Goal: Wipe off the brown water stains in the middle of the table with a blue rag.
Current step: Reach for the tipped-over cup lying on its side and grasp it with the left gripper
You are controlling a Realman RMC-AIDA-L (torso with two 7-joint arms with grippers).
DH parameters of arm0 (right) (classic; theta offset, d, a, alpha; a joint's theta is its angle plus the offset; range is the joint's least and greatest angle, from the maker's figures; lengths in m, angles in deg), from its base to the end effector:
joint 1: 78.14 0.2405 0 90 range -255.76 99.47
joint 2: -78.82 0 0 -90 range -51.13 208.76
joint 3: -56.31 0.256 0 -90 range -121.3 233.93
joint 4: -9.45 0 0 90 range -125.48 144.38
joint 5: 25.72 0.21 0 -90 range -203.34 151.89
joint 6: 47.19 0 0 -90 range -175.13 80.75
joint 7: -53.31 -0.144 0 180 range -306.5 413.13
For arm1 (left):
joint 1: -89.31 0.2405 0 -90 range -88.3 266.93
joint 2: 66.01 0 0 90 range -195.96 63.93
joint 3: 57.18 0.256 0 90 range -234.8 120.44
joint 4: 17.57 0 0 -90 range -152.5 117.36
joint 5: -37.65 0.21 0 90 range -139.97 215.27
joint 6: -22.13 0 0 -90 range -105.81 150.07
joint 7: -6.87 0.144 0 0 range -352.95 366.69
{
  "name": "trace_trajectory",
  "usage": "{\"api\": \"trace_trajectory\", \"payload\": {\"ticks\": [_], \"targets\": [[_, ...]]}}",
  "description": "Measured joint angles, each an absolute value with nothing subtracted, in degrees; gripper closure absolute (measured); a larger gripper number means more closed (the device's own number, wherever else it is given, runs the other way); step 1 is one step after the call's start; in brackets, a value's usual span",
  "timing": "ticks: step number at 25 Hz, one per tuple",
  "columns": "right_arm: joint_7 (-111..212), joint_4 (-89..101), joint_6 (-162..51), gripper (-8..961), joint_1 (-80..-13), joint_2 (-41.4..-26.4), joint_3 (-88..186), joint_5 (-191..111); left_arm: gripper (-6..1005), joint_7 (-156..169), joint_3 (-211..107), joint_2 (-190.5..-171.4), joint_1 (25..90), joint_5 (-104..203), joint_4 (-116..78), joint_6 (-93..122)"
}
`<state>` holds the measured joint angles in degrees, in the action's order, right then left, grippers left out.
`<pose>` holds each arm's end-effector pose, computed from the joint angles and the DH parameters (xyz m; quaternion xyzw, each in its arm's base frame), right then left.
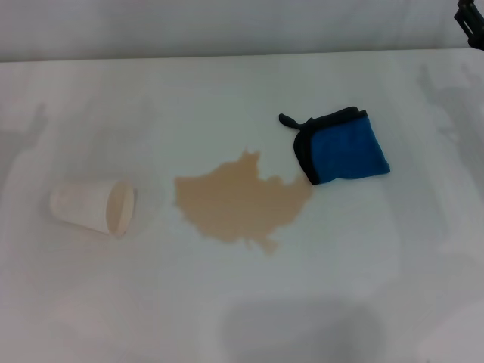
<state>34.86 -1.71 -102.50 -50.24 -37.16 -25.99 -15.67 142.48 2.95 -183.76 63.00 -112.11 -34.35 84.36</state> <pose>0.3519 0.3748 0.0518 -0.6170 0.2981 0.3098 0.6591 -0.3182 0.3723 0.0450 -0.6617 -0.3078 -0.4256 0.5351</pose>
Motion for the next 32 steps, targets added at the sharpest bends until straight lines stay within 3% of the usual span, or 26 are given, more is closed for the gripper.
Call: {"api": "trace_trajectory", "payload": {"ticks": [5,16,17,22,32], "targets": [[34.85,-1.72,-102.35,95,-49.69,-37.12,-25.89,-15.63,116,138.19,2.95,-181.02,62.81,-105.02,-35.65,86.75],[34.86,-1.71,-102.29,95,-49.66,-37.11,-25.86,-15.61,117,111.72,2.76,-170.92,61.27,-68.28,-50.72,89.89],[34.86,-1.70,-102.29,95,-49.67,-37.11,-25.86,-15.61,117,111.72,2.76,-170.92,61.27,-68.28,-50.72,89.89],[34.86,-1.70,-102.29,96,-49.67,-37.12,-25.90,-15.61,117,102.02,2.41,-167.27,57.40,-44.24,-59.48,98.33],[34.86,-1.68,-102.23,95,-49.88,-37.30,-26.15,-15.62,116,98.82,-1.64,-166.25,48.72,-19.01,-70.43,115.10]]}}
